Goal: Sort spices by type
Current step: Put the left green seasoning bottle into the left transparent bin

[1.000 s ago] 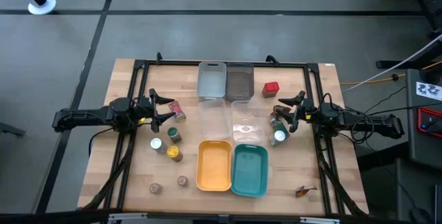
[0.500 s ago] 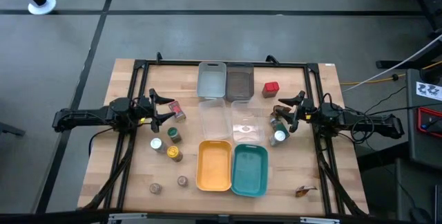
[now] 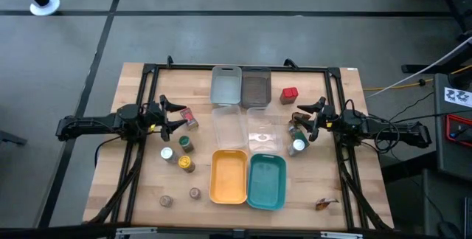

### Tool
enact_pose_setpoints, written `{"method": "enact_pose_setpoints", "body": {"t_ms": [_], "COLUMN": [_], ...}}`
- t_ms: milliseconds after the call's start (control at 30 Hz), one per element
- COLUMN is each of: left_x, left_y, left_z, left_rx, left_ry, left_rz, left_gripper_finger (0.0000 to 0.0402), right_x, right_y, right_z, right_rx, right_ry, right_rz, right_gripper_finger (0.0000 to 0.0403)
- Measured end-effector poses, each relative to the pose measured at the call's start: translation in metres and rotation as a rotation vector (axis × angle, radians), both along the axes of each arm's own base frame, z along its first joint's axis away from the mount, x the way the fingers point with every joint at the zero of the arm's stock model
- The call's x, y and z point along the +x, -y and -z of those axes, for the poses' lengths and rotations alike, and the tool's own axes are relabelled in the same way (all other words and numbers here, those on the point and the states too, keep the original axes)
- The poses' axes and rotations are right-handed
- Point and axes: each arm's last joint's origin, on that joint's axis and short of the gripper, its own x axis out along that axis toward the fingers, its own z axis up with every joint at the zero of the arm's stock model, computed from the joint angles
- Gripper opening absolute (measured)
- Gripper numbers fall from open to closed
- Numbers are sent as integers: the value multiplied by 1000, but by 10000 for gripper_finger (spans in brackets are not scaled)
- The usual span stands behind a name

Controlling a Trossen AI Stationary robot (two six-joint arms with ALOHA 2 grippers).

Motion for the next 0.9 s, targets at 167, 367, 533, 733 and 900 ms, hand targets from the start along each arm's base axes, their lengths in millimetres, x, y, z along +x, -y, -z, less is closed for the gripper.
{"method": "enact_pose_setpoints", "body": {"t_ms": [167,367,533,733,900], "left_x": [0,-1,-5,-11,-11], "left_y": [0,-4,-4,-6,-3], "left_z": [0,-3,-17,-36,-42], "left_rx": [-83,-275,-384,-584,-638], "left_ry": [25,113,198,346,341], "left_rz": [-9,-111,-127,-188,-54], "left_gripper_finger": [267,267,267,267,267], "right_x": [0,0,0,0,0], "right_y": [0,0,0,0,0], "right_z": [0,0,0,0,0], "right_rx": [0,0,0,0,0], "right_ry": [0,1,1,1,0], "right_rz": [0,0,0,0,0], "right_gripper_finger": [243,243,243,243,243]}}
